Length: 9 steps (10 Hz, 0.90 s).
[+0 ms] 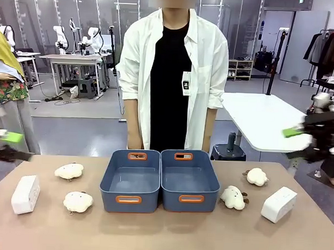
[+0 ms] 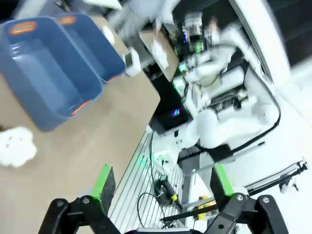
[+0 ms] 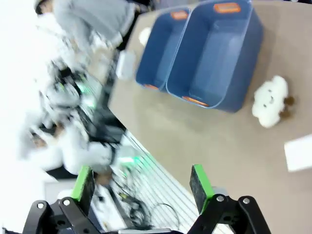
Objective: Sort the digital clocks into the basket.
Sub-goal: Pick up the Digital clock from the table and place it into the empty Plastic storage basket.
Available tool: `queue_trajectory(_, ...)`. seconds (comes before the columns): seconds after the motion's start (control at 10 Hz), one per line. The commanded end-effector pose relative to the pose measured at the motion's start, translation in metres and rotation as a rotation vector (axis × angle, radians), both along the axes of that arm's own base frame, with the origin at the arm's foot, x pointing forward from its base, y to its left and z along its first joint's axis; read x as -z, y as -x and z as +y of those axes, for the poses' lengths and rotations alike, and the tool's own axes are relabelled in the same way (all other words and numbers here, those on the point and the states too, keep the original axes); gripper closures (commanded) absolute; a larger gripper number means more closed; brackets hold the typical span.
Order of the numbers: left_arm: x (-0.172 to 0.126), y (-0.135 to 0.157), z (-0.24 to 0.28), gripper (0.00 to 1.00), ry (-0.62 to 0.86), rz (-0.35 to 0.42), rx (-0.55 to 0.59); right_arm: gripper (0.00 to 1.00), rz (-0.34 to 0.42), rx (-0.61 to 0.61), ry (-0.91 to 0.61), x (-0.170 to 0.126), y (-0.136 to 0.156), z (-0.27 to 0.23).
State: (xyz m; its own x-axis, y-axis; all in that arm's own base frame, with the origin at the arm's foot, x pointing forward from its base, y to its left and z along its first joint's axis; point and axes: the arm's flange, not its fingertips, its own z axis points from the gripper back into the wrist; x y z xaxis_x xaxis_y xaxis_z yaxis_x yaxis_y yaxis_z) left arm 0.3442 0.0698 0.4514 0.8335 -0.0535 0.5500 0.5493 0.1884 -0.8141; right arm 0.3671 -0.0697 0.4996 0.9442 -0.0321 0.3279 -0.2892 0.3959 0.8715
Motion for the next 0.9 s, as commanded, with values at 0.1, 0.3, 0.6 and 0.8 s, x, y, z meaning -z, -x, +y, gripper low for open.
queue_trajectory(0.1,0.017,0.057,0.084,0.00,0.020,0.035,-0.272,0.00,-0.063,0.232,-0.094,0.009,0.074,-0.075)
queue_trajectory(0.3,0.012,0.100,0.128,0.00,0.008,0.014,-0.395,0.00,-0.093,0.350,-0.089,0.001,0.111,-0.114)
queue_trajectory(0.6,0.013,0.101,0.141,0.00,-0.025,0.079,-0.534,0.00,-0.066,0.384,-0.063,0.003,0.100,-0.115)
queue_trajectory(0.8,0.012,0.112,0.155,0.00,0.015,0.029,-0.473,0.00,-0.073,0.402,-0.093,-0.002,0.118,-0.134)
